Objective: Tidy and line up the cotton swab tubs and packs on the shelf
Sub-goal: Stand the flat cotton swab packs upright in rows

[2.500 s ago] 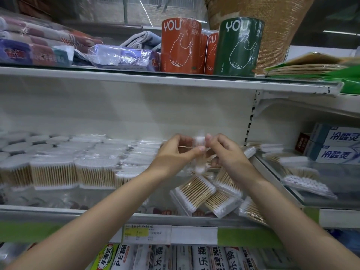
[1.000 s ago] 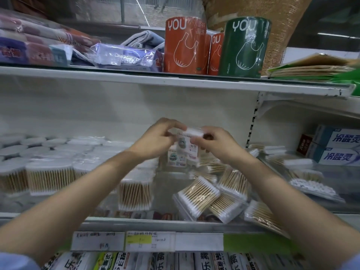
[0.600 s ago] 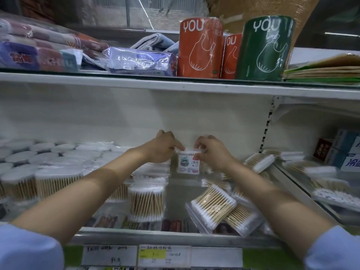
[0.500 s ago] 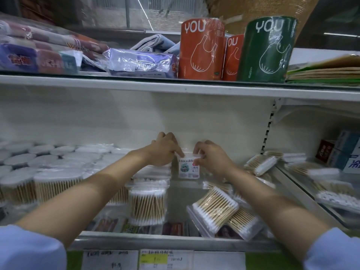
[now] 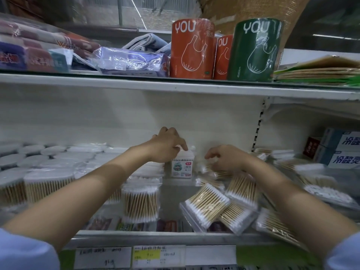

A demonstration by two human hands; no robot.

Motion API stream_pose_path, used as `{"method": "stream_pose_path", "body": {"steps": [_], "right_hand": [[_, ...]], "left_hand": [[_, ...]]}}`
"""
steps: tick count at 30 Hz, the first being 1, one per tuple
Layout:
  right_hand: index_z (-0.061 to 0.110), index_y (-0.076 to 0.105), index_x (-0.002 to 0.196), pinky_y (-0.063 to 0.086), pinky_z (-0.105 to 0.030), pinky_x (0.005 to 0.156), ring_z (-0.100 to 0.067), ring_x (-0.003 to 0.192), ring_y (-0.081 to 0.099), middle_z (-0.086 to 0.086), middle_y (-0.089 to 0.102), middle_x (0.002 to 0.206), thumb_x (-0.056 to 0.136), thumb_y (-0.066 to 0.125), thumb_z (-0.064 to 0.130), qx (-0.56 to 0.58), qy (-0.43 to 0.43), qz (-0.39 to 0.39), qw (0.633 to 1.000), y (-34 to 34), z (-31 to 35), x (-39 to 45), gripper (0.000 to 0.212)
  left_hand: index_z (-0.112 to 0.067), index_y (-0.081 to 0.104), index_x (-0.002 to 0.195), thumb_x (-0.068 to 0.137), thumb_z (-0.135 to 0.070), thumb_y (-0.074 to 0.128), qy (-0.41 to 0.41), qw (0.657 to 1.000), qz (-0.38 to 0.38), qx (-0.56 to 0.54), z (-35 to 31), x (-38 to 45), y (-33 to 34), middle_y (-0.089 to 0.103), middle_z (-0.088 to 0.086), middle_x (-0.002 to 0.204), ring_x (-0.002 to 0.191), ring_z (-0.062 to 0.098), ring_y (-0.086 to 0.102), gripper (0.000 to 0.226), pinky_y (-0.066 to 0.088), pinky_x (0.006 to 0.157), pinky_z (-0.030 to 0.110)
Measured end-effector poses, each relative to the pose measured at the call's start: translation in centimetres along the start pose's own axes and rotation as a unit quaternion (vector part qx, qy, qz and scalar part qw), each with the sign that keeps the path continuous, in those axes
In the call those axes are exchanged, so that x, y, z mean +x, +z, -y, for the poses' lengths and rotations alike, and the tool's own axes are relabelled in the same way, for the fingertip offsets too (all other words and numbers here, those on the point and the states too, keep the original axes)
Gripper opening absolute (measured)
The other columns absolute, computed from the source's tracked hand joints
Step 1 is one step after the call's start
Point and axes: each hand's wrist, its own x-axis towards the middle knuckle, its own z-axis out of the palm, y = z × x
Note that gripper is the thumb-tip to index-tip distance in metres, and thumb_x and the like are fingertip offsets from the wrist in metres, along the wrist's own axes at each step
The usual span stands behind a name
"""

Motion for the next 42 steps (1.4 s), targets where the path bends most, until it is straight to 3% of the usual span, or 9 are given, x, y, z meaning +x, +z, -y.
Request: {"method": "stream_pose_path", "body": {"steps": [4,9,12,16,21,26,31,35,42], "right_hand": [[0.018,0.069,0.111,0.037,-0.018,0.083,-0.016,0.106,0.057,-0.002,0.065,0.118,0.086,0.062,0.018,0.003,-0.010,-0.054,0.999,1.3,-0.7,-0.3,0.026],[0.012,0.072,0.101,0.039,-0.020,0.080,-0.022,0.099,0.061,-0.006,0.070,0.105,0.090,0.057,0.013,0.038,-0.007,-0.167,0.985,0.2,-0.7,-1.6,0.018],[0.013,0.070,0.087,0.049,-0.031,0.074,-0.021,0.085,0.062,-0.004,0.068,0.090,0.091,0.055,0.014,0.189,0.007,-0.230,0.954,-0.6,-0.6,-3.0,0.015],[0.014,0.066,0.080,0.051,-0.023,0.056,-0.017,0.069,0.062,-0.007,0.066,0.078,0.093,0.053,0.010,0.459,-0.010,-0.181,0.870,-0.5,0.0,-5.4,0.018],[0.011,0.065,0.083,0.054,-0.031,0.066,-0.018,0.070,0.063,-0.004,0.069,0.074,0.096,0.047,0.009,0.565,-0.017,-0.142,0.813,1.5,-0.2,-7.4,0.022],[-0.002,0.058,0.100,0.059,-0.031,0.068,-0.021,0.080,0.068,-0.011,0.073,0.086,0.098,0.041,0.008,0.641,-0.022,-0.090,0.762,2.2,-0.1,-8.9,0.020],[0.007,0.064,0.101,0.057,-0.036,0.077,-0.024,0.087,0.070,-0.010,0.073,0.093,0.096,0.046,0.029,0.619,-0.012,-0.096,0.780,2.0,0.6,-10.0,0.029],[0.007,0.063,0.098,0.058,-0.035,0.076,-0.021,0.083,0.071,-0.006,0.074,0.090,0.087,0.062,0.014,0.608,-0.005,-0.099,0.788,2.1,1.2,-10.3,0.013],[0.008,0.063,0.101,0.057,-0.035,0.077,-0.025,0.088,0.070,-0.010,0.073,0.097,0.088,0.062,0.011,0.624,0.012,-0.147,0.767,2.6,2.1,-10.1,0.014]], "left_hand": [[-0.025,0.059,0.121,0.097,-0.014,0.041,0.020,0.995,-0.058,-0.074,-1.8,-0.7,-0.2,0.044,0.006,0.125,0.126,0.023,0.031,0.032,0.028,0.105,0.034],[-0.021,0.062,0.117,0.095,-0.015,0.048,0.014,0.974,-0.125,-0.189,-3.3,-1.7,0.1,0.053,0.003,0.118,0.110,0.015,0.051,0.027,0.037,0.086,0.020],[-0.020,0.057,0.121,0.093,-0.017,0.052,-0.032,0.938,-0.148,-0.310,-4.1,-2.1,0.9,0.055,0.002,0.120,0.105,0.015,0.054,0.028,0.045,0.083,0.025],[-0.017,0.044,0.133,0.091,-0.024,0.058,-0.060,0.915,-0.147,-0.371,-5.3,-2.7,2.2,0.051,0.001,0.120,0.106,0.015,0.054,0.044,0.045,0.081,0.025],[-0.010,0.038,0.134,0.090,-0.017,0.060,-0.073,0.860,-0.166,-0.477,-6.3,-3.8,3.6,0.053,0.005,0.116,0.105,0.019,0.058,0.050,0.050,0.093,0.036],[-0.008,0.043,0.121,0.094,-0.010,0.053,-0.040,0.811,-0.153,-0.563,-7.2,-5.1,4.6,0.066,0.002,0.086,0.073,0.013,0.069,0.029,0.056,0.065,0.023],[-0.019,0.051,0.103,0.092,-0.011,0.056,-0.036,0.801,-0.204,-0.562,-7.7,-5.6,4.8,0.067,0.008,0.086,0.082,0.022,0.069,0.015,0.059,0.067,0.031],[-0.026,0.052,0.096,0.089,-0.011,0.060,-0.026,0.801,-0.233,-0.551,-7.9,-5.8,5.0,0.064,0.005,0.079,0.075,0.018,0.065,0.019,0.055,0.064,0.027],[-0.025,0.051,0.099,0.089,-0.019,0.062,-0.060,0.795,-0.274,-0.538,-8.3,-5.6,6.0,0.061,0.001,0.087,0.080,0.014,0.060,0.017,0.051,0.070,0.026]]}}
